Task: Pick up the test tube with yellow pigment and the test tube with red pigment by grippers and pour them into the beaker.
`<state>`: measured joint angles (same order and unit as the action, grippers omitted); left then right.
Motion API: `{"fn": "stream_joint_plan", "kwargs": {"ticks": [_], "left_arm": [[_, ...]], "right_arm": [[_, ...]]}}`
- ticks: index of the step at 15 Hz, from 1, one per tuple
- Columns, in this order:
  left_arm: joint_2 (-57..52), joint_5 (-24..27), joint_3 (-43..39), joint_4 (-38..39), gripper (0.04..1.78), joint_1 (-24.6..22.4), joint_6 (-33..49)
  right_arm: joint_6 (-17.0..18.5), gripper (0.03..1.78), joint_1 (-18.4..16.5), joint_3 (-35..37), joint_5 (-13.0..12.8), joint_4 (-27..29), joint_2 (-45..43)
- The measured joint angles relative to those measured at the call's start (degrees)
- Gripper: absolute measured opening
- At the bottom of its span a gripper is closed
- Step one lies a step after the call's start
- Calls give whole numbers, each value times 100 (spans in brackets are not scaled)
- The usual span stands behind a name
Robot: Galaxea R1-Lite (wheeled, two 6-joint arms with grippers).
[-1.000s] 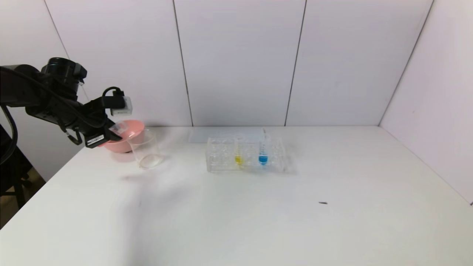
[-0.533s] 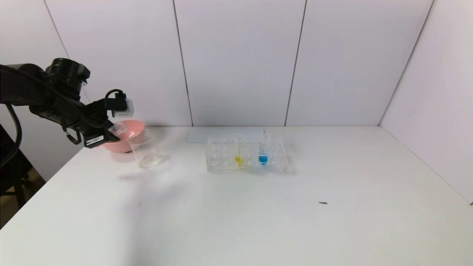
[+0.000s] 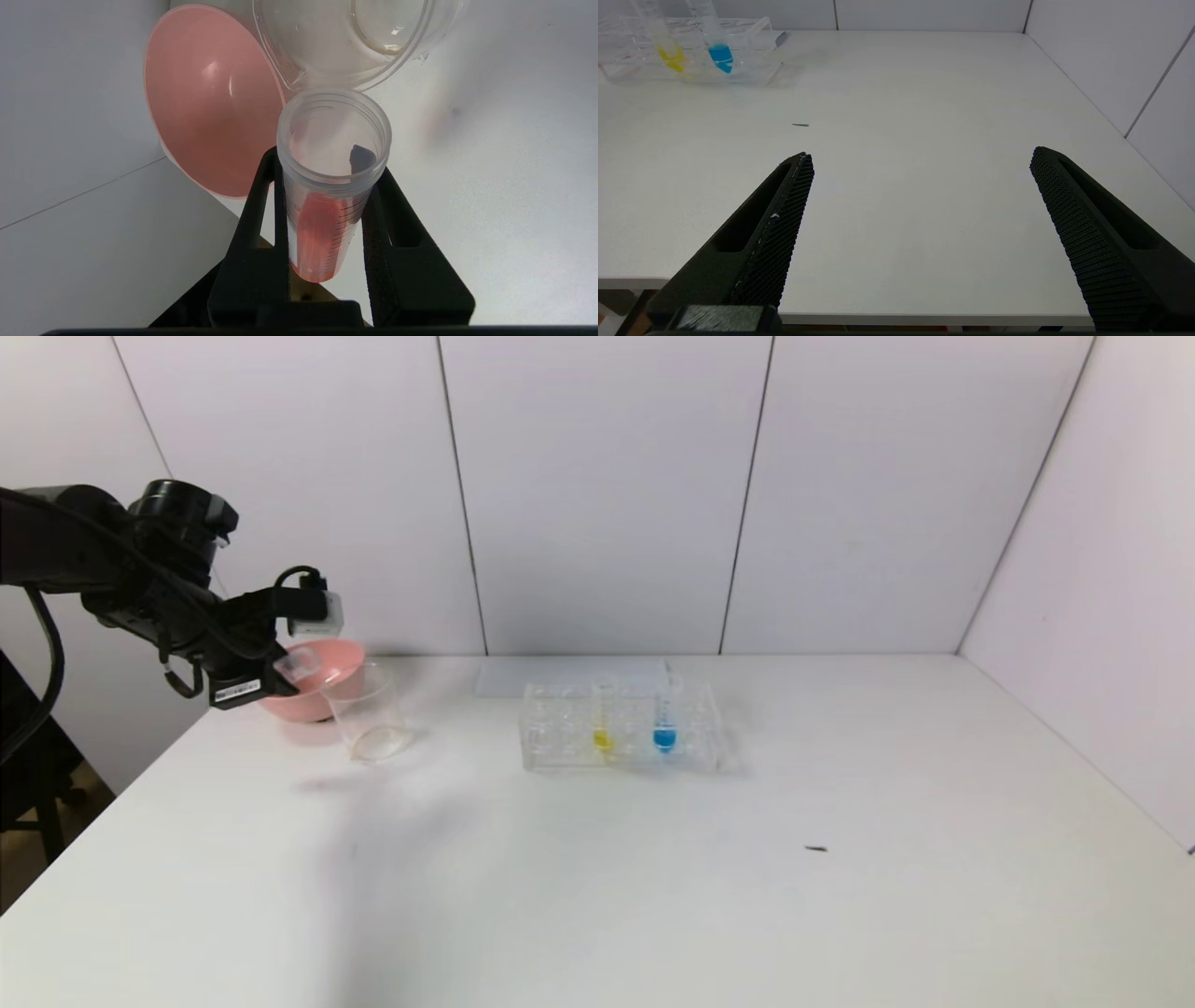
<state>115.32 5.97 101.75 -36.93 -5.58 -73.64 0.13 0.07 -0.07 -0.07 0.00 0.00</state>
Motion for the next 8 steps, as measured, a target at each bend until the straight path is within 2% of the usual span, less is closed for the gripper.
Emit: {"fn": "stream_joint_plan", "kwargs": {"ticks": [2, 8], "left_arm": [[48, -57, 189, -265, 46, 38, -52], [196, -306, 393, -301, 46, 99, -216]], "right_arm": [[5, 170, 0, 0, -2, 0, 0], [5, 170, 0, 0, -2, 0, 0]]}}
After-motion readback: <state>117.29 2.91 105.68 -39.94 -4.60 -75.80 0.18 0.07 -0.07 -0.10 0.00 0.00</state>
